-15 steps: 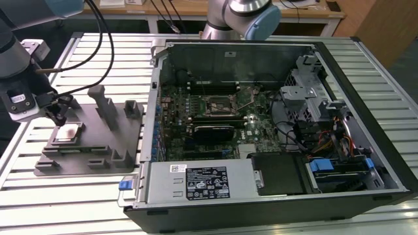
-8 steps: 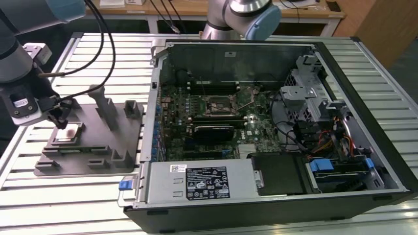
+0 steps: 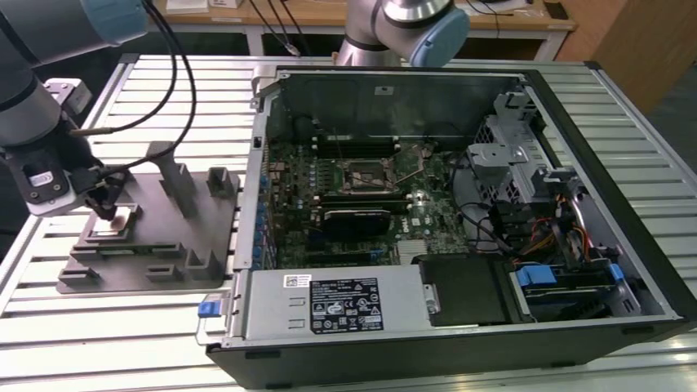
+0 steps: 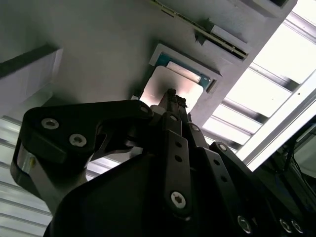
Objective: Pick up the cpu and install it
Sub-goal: 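Pick up the cpu and move it towards the insertion slot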
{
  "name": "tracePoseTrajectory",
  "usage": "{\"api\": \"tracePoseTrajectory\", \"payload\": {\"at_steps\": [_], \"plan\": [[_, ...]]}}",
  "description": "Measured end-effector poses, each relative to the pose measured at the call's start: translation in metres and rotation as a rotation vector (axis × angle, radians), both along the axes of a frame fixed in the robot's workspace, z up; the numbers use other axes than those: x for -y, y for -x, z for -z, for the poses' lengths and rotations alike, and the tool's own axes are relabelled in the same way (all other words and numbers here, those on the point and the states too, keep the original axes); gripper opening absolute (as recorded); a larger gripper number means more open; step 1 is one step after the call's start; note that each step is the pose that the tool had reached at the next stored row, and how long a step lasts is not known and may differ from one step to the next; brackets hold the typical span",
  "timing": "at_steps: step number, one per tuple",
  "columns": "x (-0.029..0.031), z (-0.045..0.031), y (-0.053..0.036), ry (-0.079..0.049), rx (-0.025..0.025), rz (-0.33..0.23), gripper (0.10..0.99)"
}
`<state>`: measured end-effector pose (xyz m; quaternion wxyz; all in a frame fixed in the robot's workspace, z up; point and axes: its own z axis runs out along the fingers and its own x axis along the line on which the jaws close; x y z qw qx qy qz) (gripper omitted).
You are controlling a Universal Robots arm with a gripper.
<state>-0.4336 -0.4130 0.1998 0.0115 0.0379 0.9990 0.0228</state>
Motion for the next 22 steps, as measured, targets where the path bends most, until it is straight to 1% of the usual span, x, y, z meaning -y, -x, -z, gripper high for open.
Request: {"api": "tracePoseTrajectory", "payload": {"at_steps": [6, 14, 15, 16, 17, 18, 21, 22], "plan": [[0.0027, 0.0034, -0.0028, 0.000, -0.0007, 0.000, 0.106], [0.0029, 0.0036, -0.0028, 0.000, -0.0008, 0.000, 0.114], [0.0029, 0.0036, -0.0028, 0.000, -0.0007, 0.000, 0.169], [0.0029, 0.0036, -0.0028, 0.001, -0.0007, 0.000, 0.169], [0.0029, 0.0036, -0.0028, 0.001, -0.0007, 0.000, 0.231], [0.0028, 0.0036, -0.0028, 0.001, -0.0007, 0.000, 0.231], [0.0028, 0.0036, -0.0028, 0.001, -0.0007, 0.000, 0.412], [0.0029, 0.0036, -0.0028, 0.001, -0.0007, 0.000, 0.412]]}}
